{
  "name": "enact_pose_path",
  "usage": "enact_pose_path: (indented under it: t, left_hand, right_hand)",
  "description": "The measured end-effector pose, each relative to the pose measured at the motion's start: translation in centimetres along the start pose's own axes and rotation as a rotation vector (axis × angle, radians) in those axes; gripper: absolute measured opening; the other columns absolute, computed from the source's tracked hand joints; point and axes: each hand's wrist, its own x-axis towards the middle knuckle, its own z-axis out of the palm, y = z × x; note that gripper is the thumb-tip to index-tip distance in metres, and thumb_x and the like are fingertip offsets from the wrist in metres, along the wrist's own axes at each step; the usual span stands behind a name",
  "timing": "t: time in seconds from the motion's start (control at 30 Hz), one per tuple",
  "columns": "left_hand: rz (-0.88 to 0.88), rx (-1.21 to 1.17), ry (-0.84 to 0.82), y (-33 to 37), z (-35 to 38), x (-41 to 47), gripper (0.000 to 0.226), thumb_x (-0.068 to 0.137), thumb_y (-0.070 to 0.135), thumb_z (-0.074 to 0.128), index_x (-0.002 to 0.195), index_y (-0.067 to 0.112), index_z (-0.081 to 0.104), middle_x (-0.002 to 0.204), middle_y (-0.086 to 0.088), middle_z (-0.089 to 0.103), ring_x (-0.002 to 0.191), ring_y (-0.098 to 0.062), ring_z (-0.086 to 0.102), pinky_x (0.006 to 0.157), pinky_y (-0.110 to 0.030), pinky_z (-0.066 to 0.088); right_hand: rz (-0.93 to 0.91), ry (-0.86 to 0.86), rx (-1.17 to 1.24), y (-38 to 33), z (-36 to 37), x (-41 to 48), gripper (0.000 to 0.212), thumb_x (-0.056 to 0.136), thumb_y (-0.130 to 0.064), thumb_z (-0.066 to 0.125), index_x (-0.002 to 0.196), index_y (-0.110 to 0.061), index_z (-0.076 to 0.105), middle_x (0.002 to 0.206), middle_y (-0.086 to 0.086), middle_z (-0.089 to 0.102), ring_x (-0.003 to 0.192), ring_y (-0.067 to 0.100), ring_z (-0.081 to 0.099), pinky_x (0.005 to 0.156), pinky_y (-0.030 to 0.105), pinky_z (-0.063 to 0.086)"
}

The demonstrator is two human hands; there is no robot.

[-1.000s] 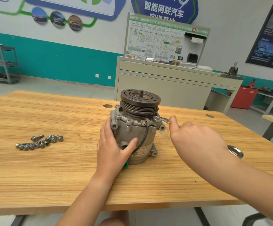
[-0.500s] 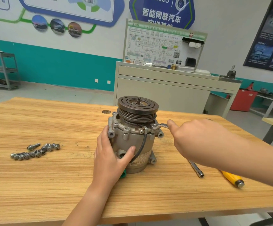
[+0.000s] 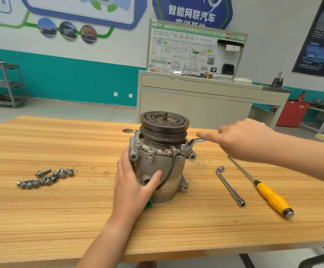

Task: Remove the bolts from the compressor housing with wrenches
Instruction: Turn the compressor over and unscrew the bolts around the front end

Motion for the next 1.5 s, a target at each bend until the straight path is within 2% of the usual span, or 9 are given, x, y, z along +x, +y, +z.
enact_pose_path:
  t: [0.2,0.33,0.43,0.67,0.83,1.0,1.13,1.27,1.5]
  left_hand:
    - [-0.019,-0.008,-0.008,-0.2,-0.2,0.0,0.096,0.072,0.049,0.068,0.148,0.027,0.015,0.133,0.019,0.025,0.122,0.003,0.026,0.108,-0.037,0.031]
    - [-0.025,-0.016,-0.021,0.0,-0.3,-0.1,0.098,0.068,0.057,0.062,0.148,0.027,0.015,0.133,0.021,0.023,0.124,0.003,0.025,0.109,-0.037,0.031]
    - [-0.026,-0.025,-0.013,-0.1,-0.1,0.0,0.098,0.068,0.056,0.062,0.149,0.025,0.015,0.133,0.020,0.023,0.123,0.005,0.023,0.109,-0.035,0.028]
    - [-0.020,-0.042,-0.005,-0.2,0.0,0.0,0.096,0.070,0.051,0.064,0.149,0.021,0.017,0.132,0.017,0.025,0.121,0.005,0.024,0.106,-0.032,0.027]
    - [-0.020,-0.045,-0.010,-0.2,-0.1,0.0,0.096,0.069,0.054,0.062,0.148,0.024,0.016,0.131,0.018,0.024,0.119,0.008,0.023,0.104,-0.032,0.029]
    - [-0.036,-0.046,-0.018,0.0,-0.1,0.0,0.097,0.069,0.054,0.062,0.148,0.023,0.016,0.132,0.017,0.024,0.122,0.002,0.026,0.108,-0.046,0.035]
    - [-0.034,-0.040,-0.015,0.1,-0.1,0.0,0.094,0.072,0.047,0.066,0.148,0.022,0.016,0.131,0.017,0.024,0.121,0.002,0.026,0.109,-0.048,0.033]
    - [-0.032,-0.036,-0.017,0.1,-0.1,0.0,0.094,0.073,0.046,0.066,0.148,0.022,0.016,0.131,0.017,0.024,0.121,0.003,0.025,0.109,-0.046,0.032]
    - [-0.036,-0.035,-0.027,0.2,-0.2,-0.1,0.097,0.069,0.054,0.061,0.149,0.024,0.015,0.132,0.020,0.021,0.122,0.006,0.022,0.110,-0.041,0.030]
  right_hand:
    - [0.053,0.143,0.244,-2.3,4.1,4.5,0.037,0.095,0.000,0.035,0.129,-0.009,0.046,0.119,0.007,0.059,0.107,0.024,0.056,0.084,0.035,0.048]
    - [0.194,0.431,0.556,-2.5,3.9,3.1,0.032,0.090,0.004,0.050,0.122,0.003,0.055,0.097,0.020,0.067,0.088,0.034,0.065,0.070,0.045,0.053]
    - [0.397,0.565,0.775,-2.5,1.8,-0.5,0.042,0.095,-0.009,0.045,0.136,-0.005,0.041,0.073,0.005,0.053,0.063,0.024,0.051,0.056,0.034,0.042]
    - [0.342,0.074,0.470,-5.2,-1.8,-5.2,0.052,0.097,-0.023,0.027,0.144,-0.036,0.009,0.092,-0.003,0.056,0.084,0.025,0.054,0.064,0.032,0.042]
    - [0.341,-0.124,0.249,-6.5,-3.7,-3.9,0.066,0.092,-0.008,0.036,0.146,-0.021,0.001,0.075,-0.003,0.036,0.074,0.023,0.042,0.055,0.030,0.030]
    - [0.275,-0.285,0.128,-8.1,-5.8,-2.4,0.064,0.088,0.005,0.037,0.143,0.005,0.004,0.119,0.018,0.050,0.101,0.034,0.057,0.056,0.031,0.034]
    - [0.239,-0.246,0.105,-7.3,-4.8,-2.8,0.066,0.090,0.002,0.036,0.145,-0.001,0.000,0.104,0.011,0.052,0.087,0.030,0.058,0.044,0.027,0.026]
    - [0.221,-0.165,0.020,-6.1,-3.8,-2.2,0.062,0.092,-0.007,0.035,0.146,-0.011,0.005,0.064,0.000,0.032,0.049,0.016,0.029,0.038,0.026,0.022]
    - [0.023,-0.018,-0.036,-0.3,0.1,0.4,0.046,0.095,-0.010,0.039,0.137,-0.023,0.027,0.087,-0.003,0.060,0.060,0.013,0.051,0.044,0.022,0.036]
